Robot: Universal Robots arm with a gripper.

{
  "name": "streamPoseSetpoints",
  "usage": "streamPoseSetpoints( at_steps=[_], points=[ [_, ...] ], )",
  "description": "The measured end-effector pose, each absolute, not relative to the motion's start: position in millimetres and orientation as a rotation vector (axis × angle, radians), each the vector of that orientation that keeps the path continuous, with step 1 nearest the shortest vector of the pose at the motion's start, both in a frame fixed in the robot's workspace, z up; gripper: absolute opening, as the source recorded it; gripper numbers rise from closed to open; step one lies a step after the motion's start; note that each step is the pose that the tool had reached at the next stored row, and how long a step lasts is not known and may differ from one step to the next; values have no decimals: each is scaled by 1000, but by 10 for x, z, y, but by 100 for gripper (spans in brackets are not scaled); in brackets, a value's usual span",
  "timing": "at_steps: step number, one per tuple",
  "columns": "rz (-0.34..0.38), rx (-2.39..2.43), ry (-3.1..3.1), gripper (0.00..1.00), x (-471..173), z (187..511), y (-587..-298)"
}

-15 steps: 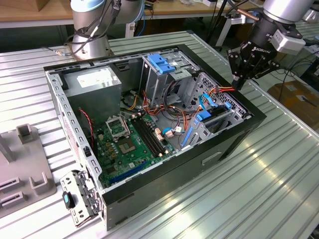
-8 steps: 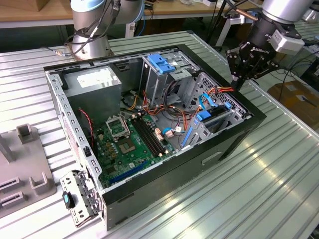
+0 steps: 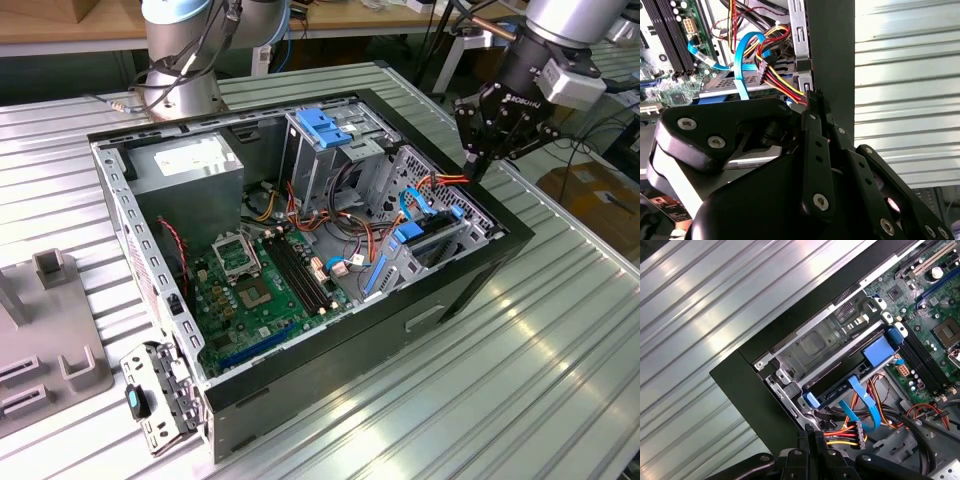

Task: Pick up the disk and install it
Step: 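Insert the second disk wire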

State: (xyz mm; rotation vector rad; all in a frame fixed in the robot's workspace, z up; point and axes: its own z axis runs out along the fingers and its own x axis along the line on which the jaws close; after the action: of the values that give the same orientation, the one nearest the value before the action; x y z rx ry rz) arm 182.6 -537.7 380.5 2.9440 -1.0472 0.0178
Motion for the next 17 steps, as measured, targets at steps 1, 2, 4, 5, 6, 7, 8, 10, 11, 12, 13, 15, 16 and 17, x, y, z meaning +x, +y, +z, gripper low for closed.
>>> streamPoseSetpoints(
  at_steps=[1,2,4,5,6,7,8,10,11,12,13,15,16,17],
  points=[
    [18,2937,-1065,16,1826,3805,-5377],
    [18,2930,-1086,16,1826,3805,-5377],
    [17,2911,-1136,16,1826,3805,-5377],
    [17,2901,-1160,16,1826,3804,-5377],
    [17,2892,-1183,16,1826,3804,-5377],
    [16,2880,-1210,16,1826,3804,-5377],
    [16,2871,-1232,16,1826,3804,-5377],
    [16,2849,-1280,16,1826,3804,-5377],
    [15,2835,-1312,16,1826,3804,-5377],
    [15,2826,-1330,16,1826,3803,-5377],
    [15,2808,-1369,16,1826,3803,-5377],
    [14,2783,-1417,16,1826,3803,-5377],
    [14,2770,-1443,16,1826,3803,-5377],
    [14,2758,-1465,16,1826,3803,-5377]
  ],
)
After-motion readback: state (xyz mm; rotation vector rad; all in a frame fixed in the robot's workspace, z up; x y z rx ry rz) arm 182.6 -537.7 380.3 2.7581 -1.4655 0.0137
